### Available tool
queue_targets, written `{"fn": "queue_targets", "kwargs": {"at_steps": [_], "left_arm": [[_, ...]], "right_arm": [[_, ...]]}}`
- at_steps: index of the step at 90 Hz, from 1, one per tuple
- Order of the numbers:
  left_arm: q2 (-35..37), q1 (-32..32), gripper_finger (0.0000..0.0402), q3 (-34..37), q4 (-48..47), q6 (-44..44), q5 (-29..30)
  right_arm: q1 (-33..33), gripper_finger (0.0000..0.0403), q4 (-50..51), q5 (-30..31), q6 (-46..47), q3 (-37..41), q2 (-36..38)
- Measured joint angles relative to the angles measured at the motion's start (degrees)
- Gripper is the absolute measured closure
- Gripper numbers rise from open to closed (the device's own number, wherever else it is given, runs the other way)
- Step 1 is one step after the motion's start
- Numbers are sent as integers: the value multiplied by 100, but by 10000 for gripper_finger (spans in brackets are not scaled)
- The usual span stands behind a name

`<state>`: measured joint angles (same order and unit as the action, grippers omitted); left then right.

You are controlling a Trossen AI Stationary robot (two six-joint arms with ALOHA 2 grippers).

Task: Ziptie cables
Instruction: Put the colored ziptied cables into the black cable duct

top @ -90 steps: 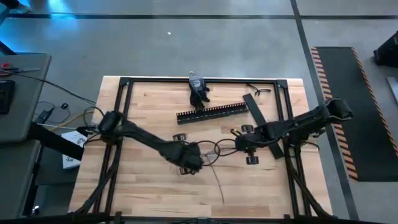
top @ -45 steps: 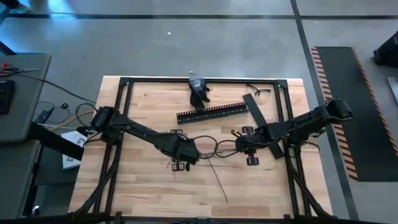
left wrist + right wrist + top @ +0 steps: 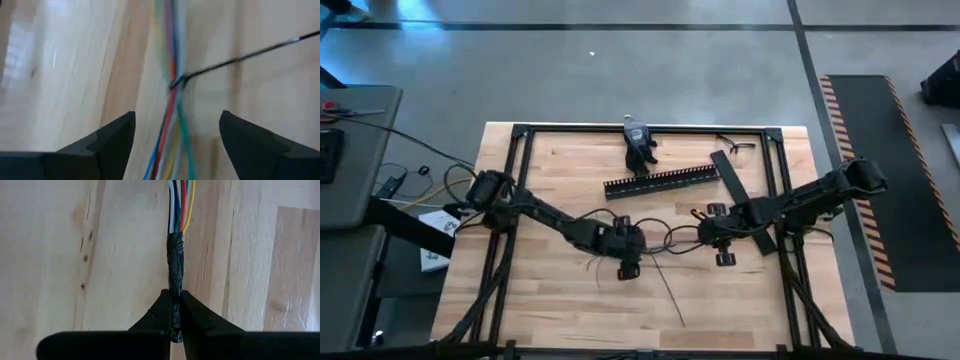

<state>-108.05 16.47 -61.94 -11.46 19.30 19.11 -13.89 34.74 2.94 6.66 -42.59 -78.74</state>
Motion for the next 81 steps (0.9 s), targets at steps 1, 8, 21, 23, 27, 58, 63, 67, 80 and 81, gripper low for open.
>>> {"fn": "queue_targets", "kwargs": {"at_steps": [1,8,21,23,27,58,63,67,80,81], "left_arm": [[0,-1,133,34,60,15,15],[0,-2,137,228,475,64,-60],[-173,1,160,483,1372,105,-387],[-211,2,163,487,1413,107,-402],[-294,2,172,486,1452,127,-433],[-570,-2,280,455,1165,463,-256],[-595,-7,302,453,1125,513,-265],[-612,-13,319,451,1099,583,-256],[-614,-15,361,451,1028,789,-202],[-610,-15,364,451,1022,803,-201]], "right_arm": [[0,403,-7,0,10,0,0],[0,403,-57,0,37,0,0],[0,403,-172,1,23,2,0],[0,403,-179,2,20,2,4],[0,403,-178,1,21,2,35],[2,403,-23,22,85,2,779],[2,403,-17,25,85,2,897],[2,403,-3,26,97,2,991],[0,403,186,86,229,2,1265],[0,403,216,103,233,2,1285]]}}
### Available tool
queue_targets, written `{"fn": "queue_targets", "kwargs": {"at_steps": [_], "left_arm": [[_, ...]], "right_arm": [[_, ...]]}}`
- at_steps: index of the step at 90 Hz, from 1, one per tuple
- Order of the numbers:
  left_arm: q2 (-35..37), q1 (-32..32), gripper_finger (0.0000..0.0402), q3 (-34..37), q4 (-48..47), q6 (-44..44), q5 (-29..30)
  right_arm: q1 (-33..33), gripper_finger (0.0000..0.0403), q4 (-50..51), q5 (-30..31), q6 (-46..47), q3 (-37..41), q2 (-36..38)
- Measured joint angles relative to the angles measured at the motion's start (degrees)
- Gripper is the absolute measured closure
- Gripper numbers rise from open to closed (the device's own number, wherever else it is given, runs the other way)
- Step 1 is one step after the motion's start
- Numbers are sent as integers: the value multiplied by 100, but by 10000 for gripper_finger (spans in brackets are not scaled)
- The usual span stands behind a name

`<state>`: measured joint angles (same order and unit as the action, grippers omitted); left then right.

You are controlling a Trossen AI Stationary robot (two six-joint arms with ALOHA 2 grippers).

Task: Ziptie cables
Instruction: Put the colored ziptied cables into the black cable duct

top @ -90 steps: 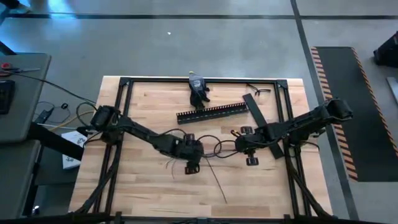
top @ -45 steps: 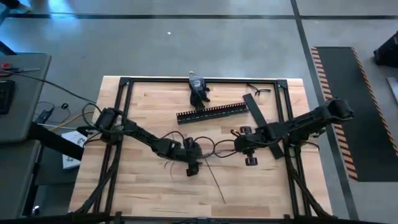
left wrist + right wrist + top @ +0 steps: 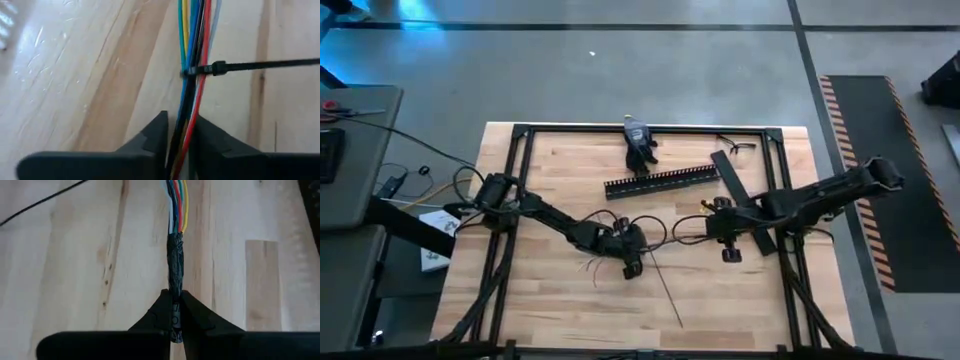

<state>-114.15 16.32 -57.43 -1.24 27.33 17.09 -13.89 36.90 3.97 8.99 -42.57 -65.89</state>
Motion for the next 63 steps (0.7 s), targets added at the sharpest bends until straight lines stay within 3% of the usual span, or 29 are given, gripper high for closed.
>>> {"fn": "queue_targets", "kwargs": {"at_steps": [29,63], "left_arm": [[62,75,400,2,-117,208,-14],[728,167,401,-18,-1559,417,-397]], "right_arm": [[2,403,445,194,110,0,330],[2,403,761,605,106,0,516]]}}
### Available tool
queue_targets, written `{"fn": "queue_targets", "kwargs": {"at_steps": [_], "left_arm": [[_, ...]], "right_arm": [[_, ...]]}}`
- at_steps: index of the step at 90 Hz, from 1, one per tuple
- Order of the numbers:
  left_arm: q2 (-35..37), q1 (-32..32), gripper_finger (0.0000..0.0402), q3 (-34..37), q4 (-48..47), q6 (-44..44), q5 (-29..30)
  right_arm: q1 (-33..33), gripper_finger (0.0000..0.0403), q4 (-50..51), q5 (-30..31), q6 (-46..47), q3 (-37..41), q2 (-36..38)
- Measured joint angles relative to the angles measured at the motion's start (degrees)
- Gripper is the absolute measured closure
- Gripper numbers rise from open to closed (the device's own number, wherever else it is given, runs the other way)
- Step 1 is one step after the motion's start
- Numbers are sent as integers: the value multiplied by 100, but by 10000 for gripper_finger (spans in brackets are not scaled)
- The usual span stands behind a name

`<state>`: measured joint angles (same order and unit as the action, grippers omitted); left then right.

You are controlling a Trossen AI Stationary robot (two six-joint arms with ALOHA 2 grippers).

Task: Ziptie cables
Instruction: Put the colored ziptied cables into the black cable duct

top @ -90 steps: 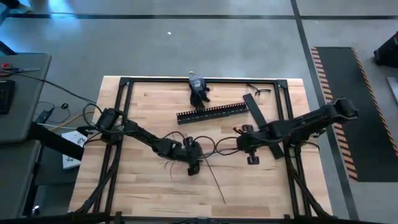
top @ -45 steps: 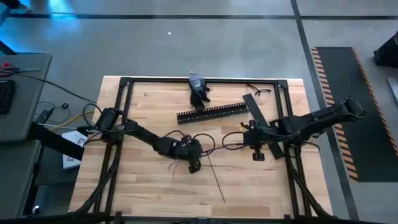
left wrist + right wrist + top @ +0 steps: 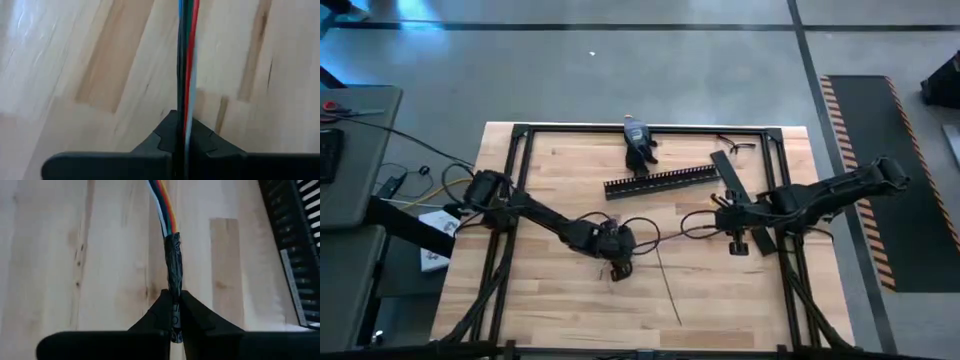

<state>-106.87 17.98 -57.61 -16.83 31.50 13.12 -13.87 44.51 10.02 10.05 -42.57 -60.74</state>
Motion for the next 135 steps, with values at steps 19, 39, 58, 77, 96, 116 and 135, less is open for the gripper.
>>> {"fn": "queue_targets", "kwargs": {"at_steps": [19,39,58,77,96,116,135], "left_arm": [[26,48,401,-31,-295,149,-98],[35,130,401,-511,-1502,116,-185],[273,84,401,-1172,-3221,-187,252],[455,-255,401,-1705,-4355,-622,886],[571,-889,401,-1824,-4993,-1166,1497],[553,-1698,401,-1743,-4774,-1888,1746],[547,-2224,401,-1385,-4245,-2224,1690]], "right_arm": [[0,402,174,50,45,0,413],[41,402,417,157,150,0,755],[545,403,407,451,-266,-181,846],[1374,403,127,364,-1297,-380,825],[2471,403,-338,102,-2219,-382,631],[3546,403,-802,-359,-2982,-382,-109],[4310,403,-959,-704,-3112,-382,-874]]}}
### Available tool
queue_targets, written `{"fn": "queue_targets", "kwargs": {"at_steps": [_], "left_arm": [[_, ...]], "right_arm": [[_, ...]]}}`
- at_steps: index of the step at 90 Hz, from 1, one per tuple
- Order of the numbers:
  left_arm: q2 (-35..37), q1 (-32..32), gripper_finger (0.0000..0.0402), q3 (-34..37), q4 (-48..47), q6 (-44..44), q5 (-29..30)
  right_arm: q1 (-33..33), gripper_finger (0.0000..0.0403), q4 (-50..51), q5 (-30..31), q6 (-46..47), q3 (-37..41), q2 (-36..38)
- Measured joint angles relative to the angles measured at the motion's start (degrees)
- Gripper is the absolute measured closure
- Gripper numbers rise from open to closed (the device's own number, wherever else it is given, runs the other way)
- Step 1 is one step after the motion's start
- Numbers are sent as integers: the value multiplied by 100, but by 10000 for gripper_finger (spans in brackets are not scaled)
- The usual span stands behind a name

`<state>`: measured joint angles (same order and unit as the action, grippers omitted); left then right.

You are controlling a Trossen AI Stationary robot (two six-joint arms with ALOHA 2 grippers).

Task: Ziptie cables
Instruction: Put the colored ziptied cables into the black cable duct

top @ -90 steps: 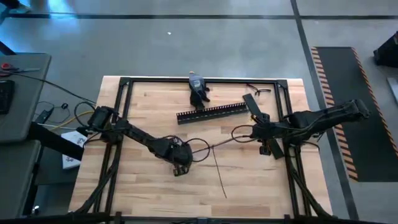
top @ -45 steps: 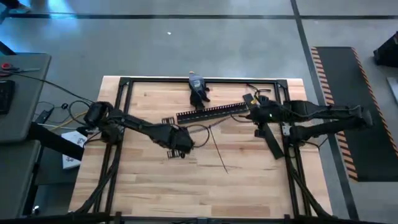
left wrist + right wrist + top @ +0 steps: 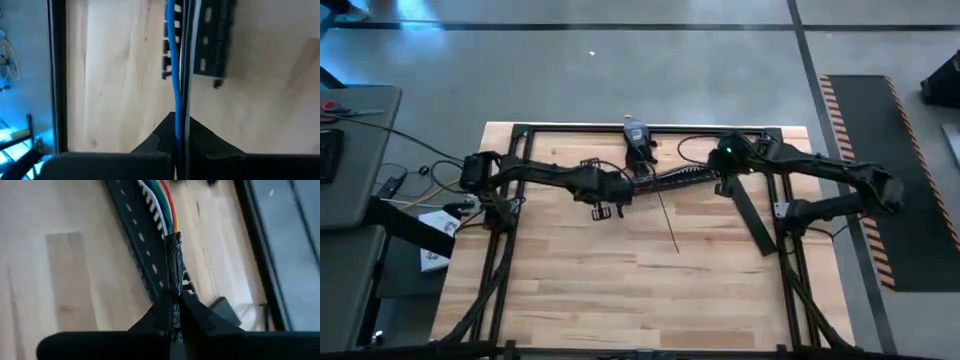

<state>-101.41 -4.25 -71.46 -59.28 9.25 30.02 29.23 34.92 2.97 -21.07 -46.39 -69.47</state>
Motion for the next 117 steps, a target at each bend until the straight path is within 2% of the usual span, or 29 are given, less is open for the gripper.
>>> {"fn": "queue_targets", "kwargs": {"at_steps": [17,33,46,58,75,117], "left_arm": [[0,-261,402,350,831,-264,-198],[0,-341,402,579,1254,-347,-341],[0,-337,402,740,1619,-337,-576],[0,-320,401,808,1744,-267,-576],[0,-321,401,806,2012,-289,-581],[2,-305,401,985,2235,-218,-622]], "right_arm": [[295,403,-309,-56,-96,0,-573],[423,403,-138,-66,-262,0,-896],[455,403,119,140,-346,0,-983],[466,403,234,500,-473,0,-985],[707,403,333,650,-574,0,-985],[1317,403,527,193,-451,35,-985]]}}
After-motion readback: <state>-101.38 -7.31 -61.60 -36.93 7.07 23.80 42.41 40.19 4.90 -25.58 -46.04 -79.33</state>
